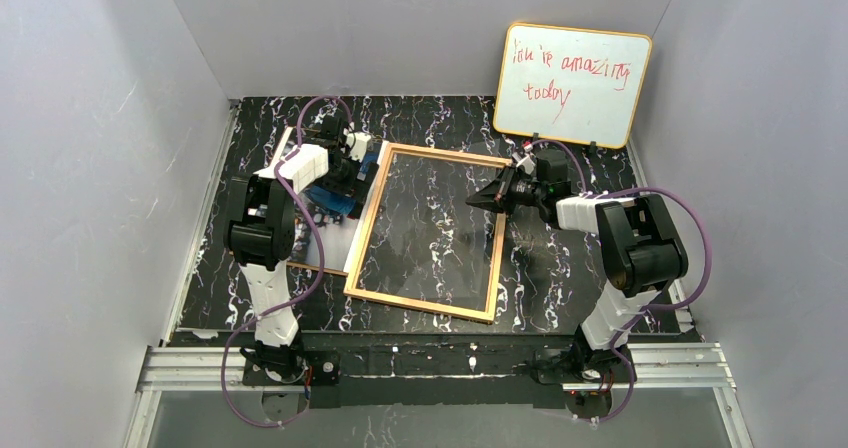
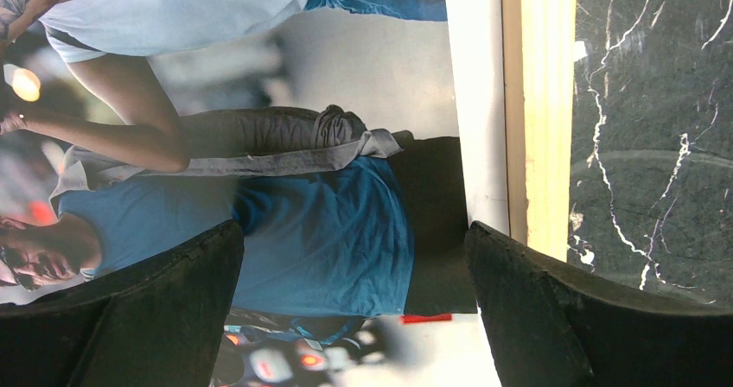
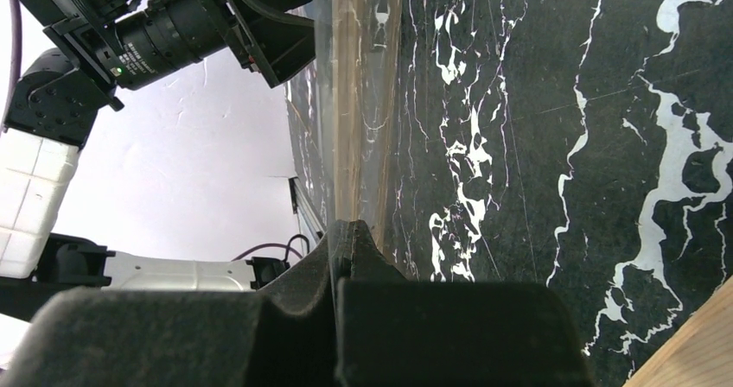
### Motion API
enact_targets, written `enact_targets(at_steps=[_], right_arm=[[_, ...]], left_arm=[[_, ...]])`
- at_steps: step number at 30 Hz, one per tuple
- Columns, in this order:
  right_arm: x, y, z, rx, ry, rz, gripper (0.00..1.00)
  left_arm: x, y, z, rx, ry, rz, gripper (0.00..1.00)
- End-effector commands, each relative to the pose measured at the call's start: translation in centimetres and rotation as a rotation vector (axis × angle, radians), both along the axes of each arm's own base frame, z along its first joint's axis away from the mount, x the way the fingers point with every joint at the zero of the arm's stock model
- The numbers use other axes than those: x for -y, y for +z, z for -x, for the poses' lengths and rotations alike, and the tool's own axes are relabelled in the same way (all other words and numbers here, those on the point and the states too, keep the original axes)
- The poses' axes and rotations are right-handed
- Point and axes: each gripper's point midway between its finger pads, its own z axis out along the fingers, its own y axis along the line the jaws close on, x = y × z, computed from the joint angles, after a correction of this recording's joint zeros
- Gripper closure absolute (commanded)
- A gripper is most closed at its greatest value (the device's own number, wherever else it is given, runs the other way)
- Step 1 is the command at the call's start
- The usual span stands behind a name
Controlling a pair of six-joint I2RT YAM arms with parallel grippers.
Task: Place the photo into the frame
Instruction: Place the photo frame item in the photo frame.
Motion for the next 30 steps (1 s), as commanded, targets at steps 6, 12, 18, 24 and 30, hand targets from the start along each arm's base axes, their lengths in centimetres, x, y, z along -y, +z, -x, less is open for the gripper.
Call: enact_targets(at_steps=[6,12,18,24,30], right_arm=[[-0.1,2.2,-0.7,0.165,-0.008,0.013,0.99],[-0.2,1.6,-0.1,0.157,-0.004,0.011,0.99],[-0.1,1.0,-0.4,0.181,-0.012,0.039,0.99],[-0.3,-0.4,-0.2,0.192,0.001,0.096,0.99],[0.1,-2.4,-0.1,0.178,0.003,0.168,0.92]], left_arm=[[0.5,-3.5,5.1,-0.198,-0.029,0.002,0.02],[0.5,-3.5,5.2,-0.199,-0.031,-0.001,0.02],[0.5,-3.5,5.1,-0.200,-0.030,0.000,0.02],[0.4,-3.5,5.2,-0.199,-0.031,-0.003,0.02],[0.5,-3.5,5.1,-0.199,-0.029,-0.002,0.02]])
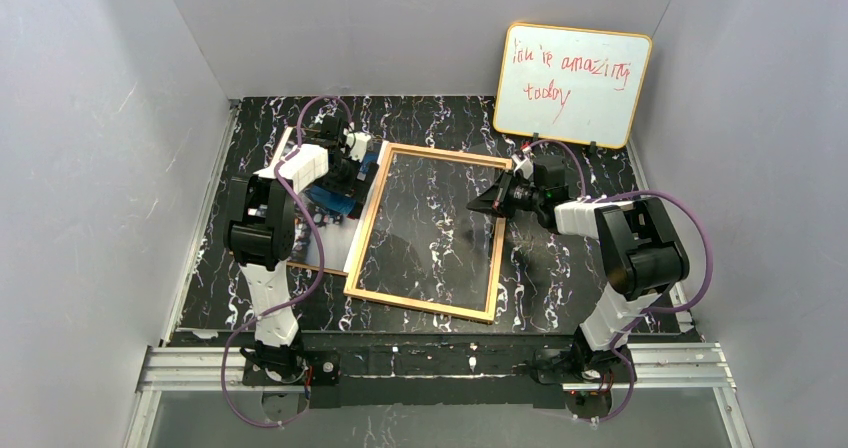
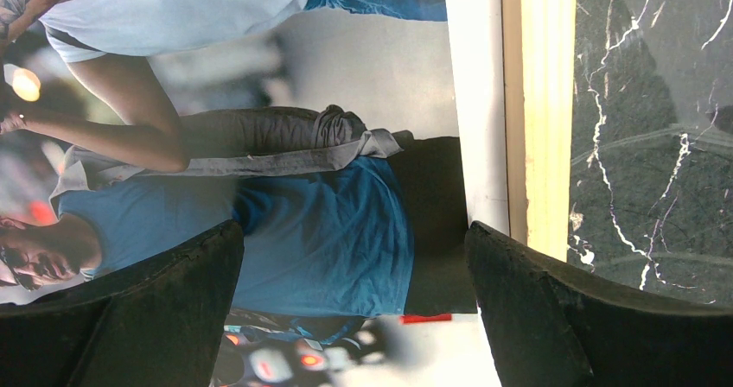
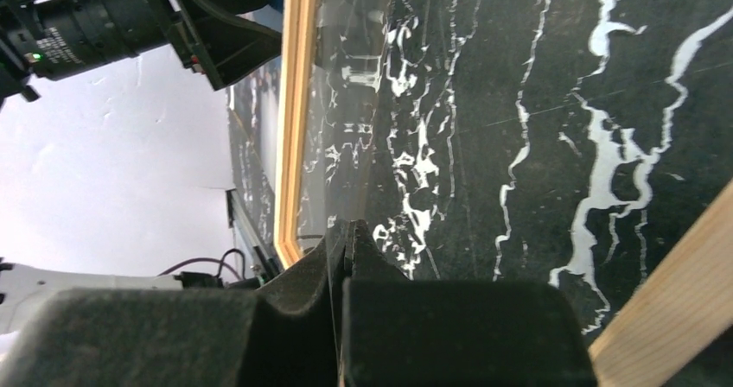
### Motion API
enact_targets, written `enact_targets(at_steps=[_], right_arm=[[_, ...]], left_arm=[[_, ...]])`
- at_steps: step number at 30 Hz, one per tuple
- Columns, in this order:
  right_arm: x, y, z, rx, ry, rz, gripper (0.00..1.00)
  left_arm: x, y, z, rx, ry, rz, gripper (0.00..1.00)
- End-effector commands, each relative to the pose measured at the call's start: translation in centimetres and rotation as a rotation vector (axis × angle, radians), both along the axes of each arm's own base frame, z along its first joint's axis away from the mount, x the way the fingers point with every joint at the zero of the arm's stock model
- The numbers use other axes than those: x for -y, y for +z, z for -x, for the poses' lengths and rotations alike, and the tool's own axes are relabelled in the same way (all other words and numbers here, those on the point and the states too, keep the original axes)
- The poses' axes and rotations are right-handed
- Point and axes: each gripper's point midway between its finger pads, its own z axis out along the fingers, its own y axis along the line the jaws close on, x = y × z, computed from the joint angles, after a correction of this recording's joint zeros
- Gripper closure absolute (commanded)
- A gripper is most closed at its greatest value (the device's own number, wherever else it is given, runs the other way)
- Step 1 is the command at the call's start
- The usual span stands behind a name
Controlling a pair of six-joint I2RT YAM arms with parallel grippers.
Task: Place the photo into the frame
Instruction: Place the photo frame item in the photo frame.
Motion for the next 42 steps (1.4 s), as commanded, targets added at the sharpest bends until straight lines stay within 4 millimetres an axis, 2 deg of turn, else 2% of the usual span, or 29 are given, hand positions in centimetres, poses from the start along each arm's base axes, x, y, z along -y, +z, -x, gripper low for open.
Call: enact_targets(at_steps=[1,8,12,19,25,30,38,42], right_arm=[[0.1,-1.0,-0.4,0.046,-0.002,0.069,0.88],[0.6,-1.8,-1.0,0.057,-0.013,0.152,0.58],[1.3,-2.7,-1.4,0.044,-0.025,0.265,0.40],[2.5,-3.4,-1.5,0.017,-0.050,0.424,0.18],[3.6,-4.2,-1.5,-0.023,-0.081,0.534,0.12],[4.6,-3.7,-1.9,-0.009,-0.115,0.599,0.08],[5.3,-3.3,-2.4,-0.006,-0.133,0.655,0.07],[5.4,-2.2,-2.9,0.026,-0.138,0.709,0.06]], left_arm=[[0.5,-3.4,5.1,-0.198,-0.029,-0.002,0.02],[0.4,-3.4,5.0,-0.196,-0.030,-0.005,0.02],[0.4,-3.2,4.8,-0.190,-0.029,-0.005,0.02],[0.4,-3.1,4.7,-0.189,-0.031,-0.007,0.02],[0.4,-3.1,4.7,-0.189,-0.033,-0.009,0.02],[0.3,-3.3,4.9,-0.194,-0.034,-0.011,0.02],[0.4,-3.3,5.0,-0.196,-0.034,-0.009,0.02],[0.3,-3.3,5.0,-0.195,-0.035,-0.010,0.02]])
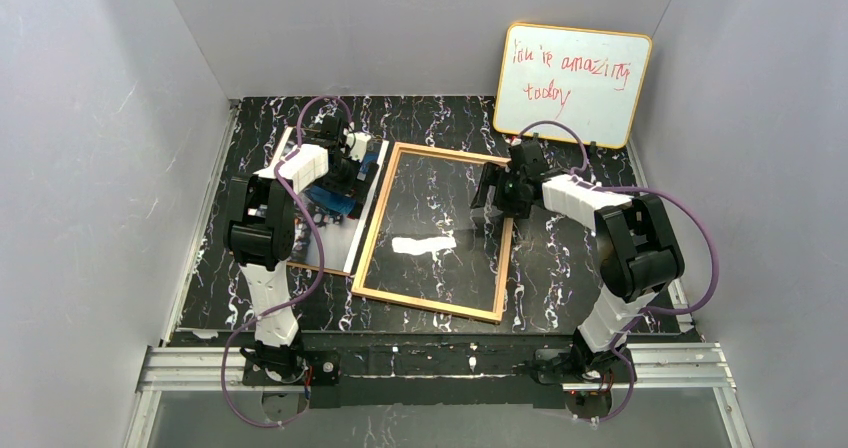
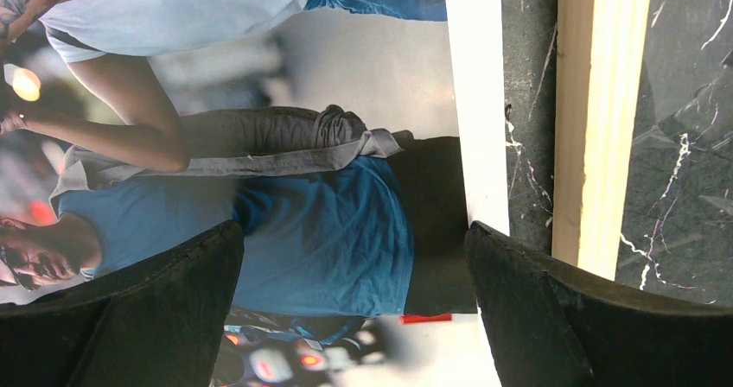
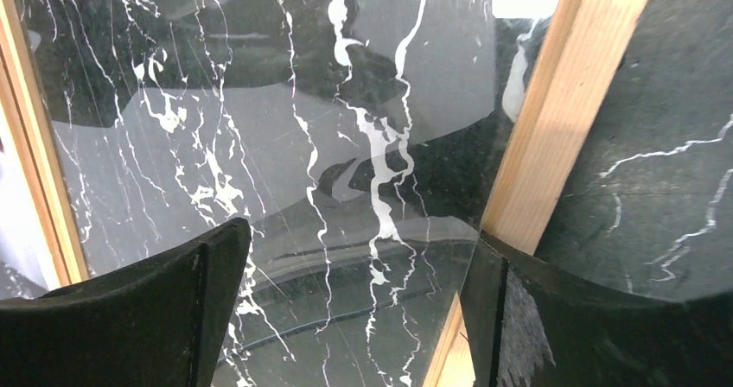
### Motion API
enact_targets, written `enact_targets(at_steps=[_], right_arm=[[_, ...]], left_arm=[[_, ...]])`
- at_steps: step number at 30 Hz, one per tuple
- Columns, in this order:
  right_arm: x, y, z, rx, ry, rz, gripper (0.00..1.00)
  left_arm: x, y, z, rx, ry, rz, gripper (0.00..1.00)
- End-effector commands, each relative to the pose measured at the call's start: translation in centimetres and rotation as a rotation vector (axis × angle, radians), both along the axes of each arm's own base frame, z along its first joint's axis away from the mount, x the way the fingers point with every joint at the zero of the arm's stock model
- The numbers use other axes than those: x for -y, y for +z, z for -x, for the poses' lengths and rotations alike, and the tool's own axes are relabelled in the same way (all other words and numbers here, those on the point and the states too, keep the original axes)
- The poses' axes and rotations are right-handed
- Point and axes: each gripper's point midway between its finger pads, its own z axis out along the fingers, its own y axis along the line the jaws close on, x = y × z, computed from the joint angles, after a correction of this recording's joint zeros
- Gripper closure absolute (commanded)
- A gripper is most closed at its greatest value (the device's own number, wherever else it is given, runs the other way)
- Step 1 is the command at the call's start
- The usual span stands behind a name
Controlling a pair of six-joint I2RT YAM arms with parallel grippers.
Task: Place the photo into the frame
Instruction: Place the photo frame item in the photo frame.
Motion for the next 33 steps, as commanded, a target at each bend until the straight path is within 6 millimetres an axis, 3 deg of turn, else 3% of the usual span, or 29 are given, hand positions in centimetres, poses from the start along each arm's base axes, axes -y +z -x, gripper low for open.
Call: enact_targets(at_steps=[1,11,18,23,28,33], right_arm=[[0.6,2.5,-1.5,0.073,0.003,0.092,0.06],[1.9,2.7,-1.7,0.069,-0.024,0.225,0.04],[3.0,4.1,-2.9,0.111,-0.040,0.294,0.01],[2.1,4.5,-3.0,0.118,-0.028,0.247,0.05],[1.1,3.1,-2.2,0.070,-0.019,0.186,0.09],[2.6,3.3,-2.6,0.065,-0.088,0.153,0.05]], left_arm=[[0.4,-3.3,5.0,-0.196,-0.035,-0.010,0.02],[0.3,-3.3,5.1,-0.194,-0.038,-0.011,0.02],[0.3,-3.2,5.1,-0.191,-0.040,-0.012,0.02],[0.3,-3.3,5.1,-0.192,-0.040,-0.012,0.02],[0.4,-3.4,5.3,-0.201,-0.043,-0.003,0.02],[1.0,-3.6,5.8,-0.211,-0.061,0.009,0.02]])
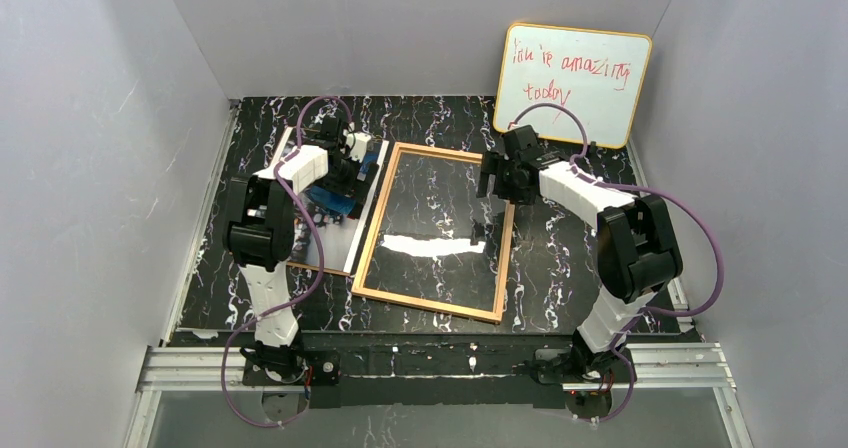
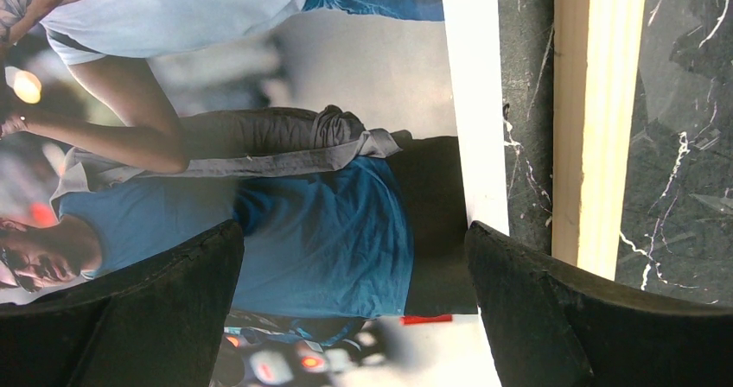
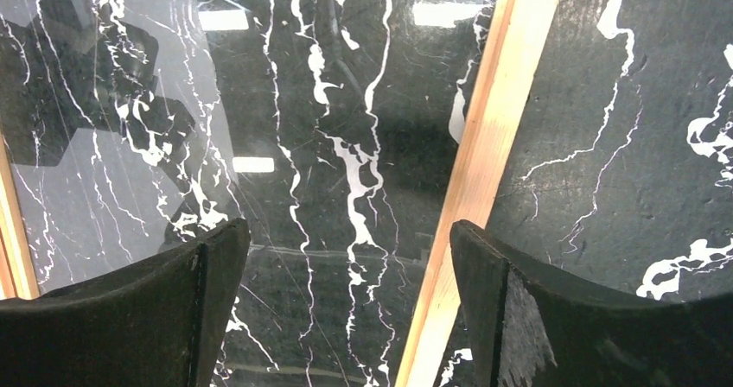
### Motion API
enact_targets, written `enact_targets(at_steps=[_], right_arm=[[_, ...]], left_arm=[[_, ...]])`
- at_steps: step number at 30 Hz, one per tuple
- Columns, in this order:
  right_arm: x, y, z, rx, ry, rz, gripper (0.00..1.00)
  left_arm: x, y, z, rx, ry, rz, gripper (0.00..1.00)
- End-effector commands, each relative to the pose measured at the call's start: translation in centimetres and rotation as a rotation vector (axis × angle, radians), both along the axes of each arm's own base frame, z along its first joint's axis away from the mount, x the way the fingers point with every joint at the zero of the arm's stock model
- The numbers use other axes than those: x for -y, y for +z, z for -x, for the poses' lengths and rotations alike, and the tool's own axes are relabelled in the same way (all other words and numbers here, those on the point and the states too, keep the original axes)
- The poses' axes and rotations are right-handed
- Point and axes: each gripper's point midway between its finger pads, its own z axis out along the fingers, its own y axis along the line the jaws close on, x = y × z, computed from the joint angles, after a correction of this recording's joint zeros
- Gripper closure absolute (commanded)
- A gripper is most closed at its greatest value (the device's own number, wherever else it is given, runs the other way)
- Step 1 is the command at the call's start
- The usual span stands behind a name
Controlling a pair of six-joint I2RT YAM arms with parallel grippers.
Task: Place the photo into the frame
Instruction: Place the photo frame item in the photo frame, then move the photo frame to the center of the board.
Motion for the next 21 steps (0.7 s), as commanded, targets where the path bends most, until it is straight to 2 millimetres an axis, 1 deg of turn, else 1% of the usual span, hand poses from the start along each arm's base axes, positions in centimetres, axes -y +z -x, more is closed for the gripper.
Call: enact_targets(at_steps=[1,4,6,8,11,13,15,17,21], right_arm=[[1.5,0.6,-0.7,0.016,-0.078,-0.056,0.05],[2.9,0.7,-0.8,0.024,-0.118,-0.059,0.03],[3.4,0.0,-0.5,-0.004,-0.137,-0.078,0.02],[3.5,-0.9,-0.2,-0.045,-0.149,-0.142,0.02],[3.4,-1.7,-0.2,-0.062,-0.161,-0.240,0.02],[3.1,-1.7,-0.5,-0.066,-0.161,-0.298,0.02],[2.6,-1.4,-0.9,-0.066,-0.158,-0.360,0.03],[2.5,-0.9,-1.5,-0.055,-0.162,-0.387,0.03],[2.3,-0.3,-2.7,-0.047,-0.159,-0.402,0.03]], left_arm=[[1.2,-3.5,5.9,-0.215,-0.060,0.009,0.02],[1.8,-3.5,6.0,-0.212,-0.077,0.012,0.02],[2.2,-3.7,6.1,-0.208,-0.090,0.001,0.02],[2.6,-3.9,6.3,-0.208,-0.101,-0.004,0.02],[3.3,-4.4,6.9,-0.222,-0.125,-0.017,0.02],[3.5,-4.9,7.2,-0.228,-0.137,-0.032,0.02],[3.7,-5.3,7.4,-0.237,-0.143,-0.038,0.02],[3.9,-5.8,7.8,-0.252,-0.155,-0.047,0.02],[4.7,-6.1,8.4,-0.261,-0.180,-0.056,0.02]])
